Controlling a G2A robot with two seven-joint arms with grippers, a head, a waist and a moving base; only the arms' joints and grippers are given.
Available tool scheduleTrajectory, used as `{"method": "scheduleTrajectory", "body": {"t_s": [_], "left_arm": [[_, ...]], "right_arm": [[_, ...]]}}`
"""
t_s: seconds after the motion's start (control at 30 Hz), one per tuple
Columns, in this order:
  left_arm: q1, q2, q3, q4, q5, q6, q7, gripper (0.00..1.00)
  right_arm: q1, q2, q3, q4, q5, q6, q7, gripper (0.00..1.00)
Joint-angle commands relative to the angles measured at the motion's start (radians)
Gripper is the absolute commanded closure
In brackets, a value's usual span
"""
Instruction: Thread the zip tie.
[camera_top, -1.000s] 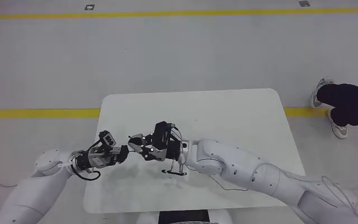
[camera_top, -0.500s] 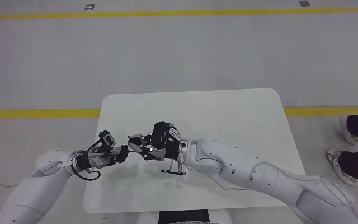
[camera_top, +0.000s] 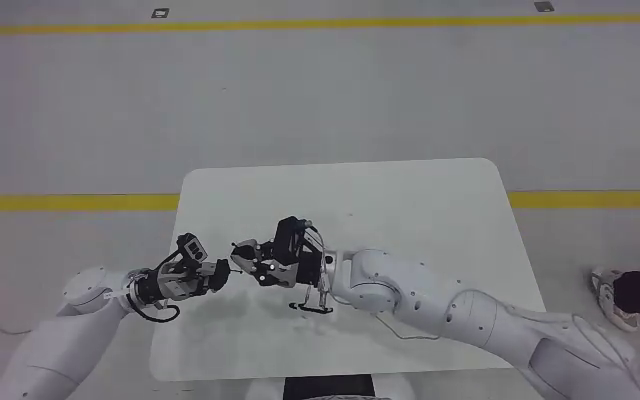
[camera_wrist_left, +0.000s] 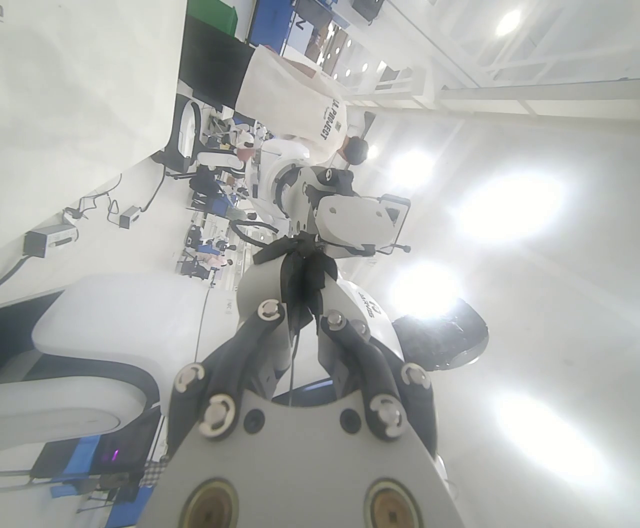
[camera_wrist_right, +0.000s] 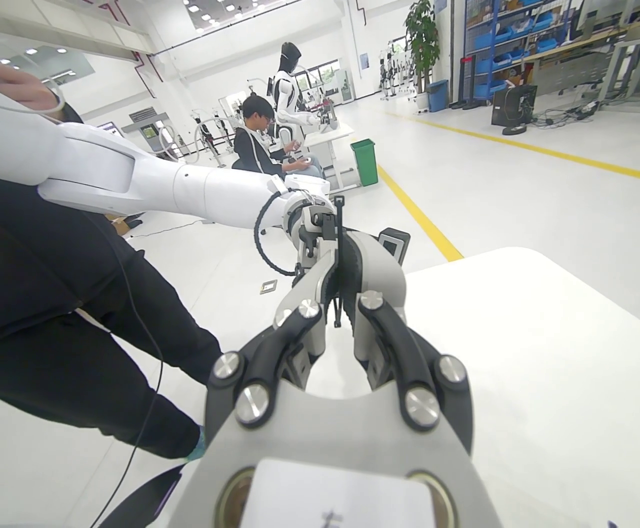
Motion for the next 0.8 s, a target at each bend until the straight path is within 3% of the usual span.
{"method": "scheduleTrajectory", "body": {"t_s": [0.0, 0.77], "left_arm": [[-0.001, -0.003, 0.005, -0.009, -0.001, 0.001, 0.028, 1.00], [0.003, -0.013, -0.009, -0.012, -0.003, 0.025, 0.000, 1.00]], "right_arm": [[0.001, 0.003, -0.002, 0.001, 0.004, 0.000, -0.004, 1.00], [0.028, 0.030, -0.077, -0.006, 0.032, 0.000, -0.110, 1.00]]}}
